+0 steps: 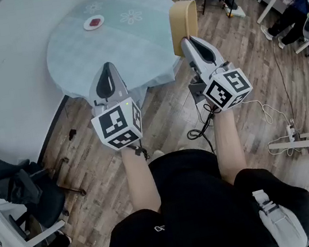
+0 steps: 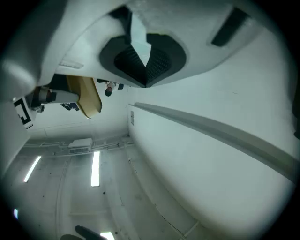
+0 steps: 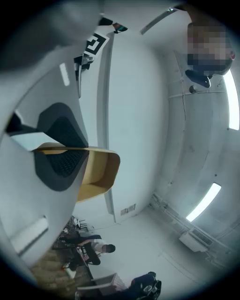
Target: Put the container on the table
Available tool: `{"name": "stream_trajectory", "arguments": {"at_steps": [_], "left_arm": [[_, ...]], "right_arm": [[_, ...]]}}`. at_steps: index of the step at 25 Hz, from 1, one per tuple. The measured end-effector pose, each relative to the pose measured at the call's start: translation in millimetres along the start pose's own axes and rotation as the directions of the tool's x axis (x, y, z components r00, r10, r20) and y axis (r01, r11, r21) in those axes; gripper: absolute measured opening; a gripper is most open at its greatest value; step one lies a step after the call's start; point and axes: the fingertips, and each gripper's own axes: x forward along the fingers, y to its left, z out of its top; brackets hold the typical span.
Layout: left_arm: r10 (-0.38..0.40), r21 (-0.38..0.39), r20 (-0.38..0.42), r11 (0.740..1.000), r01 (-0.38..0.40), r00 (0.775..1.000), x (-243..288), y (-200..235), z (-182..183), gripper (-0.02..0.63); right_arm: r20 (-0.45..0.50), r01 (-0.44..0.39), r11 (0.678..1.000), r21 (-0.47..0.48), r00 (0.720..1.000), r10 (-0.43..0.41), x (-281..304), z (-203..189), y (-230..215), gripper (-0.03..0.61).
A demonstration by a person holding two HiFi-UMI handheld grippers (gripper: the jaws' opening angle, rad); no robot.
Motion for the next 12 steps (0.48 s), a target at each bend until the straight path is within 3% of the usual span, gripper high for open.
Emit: {"name": "stream_trajectory", "arguments": {"at_steps": [7, 12], "left_arm": [[0.032, -0.007, -0.012, 0.999, -0.032, 0.999, -6.9, 11.7, -4.1, -0.003], [0.036, -0.019, -0.017, 0.999, -0.036, 0.999, -8.8, 16.2, -12.2, -0.003]], "right_arm": [[-0.017, -0.019, 1.000, -0.001, 1.000, 0.019, 0.0, -5.8, 5.4, 0.026], [-0.030, 0.025, 1.000, -0.010, 0.999, -0.025, 1.4, -18.0, 3.6, 0.028]]}}
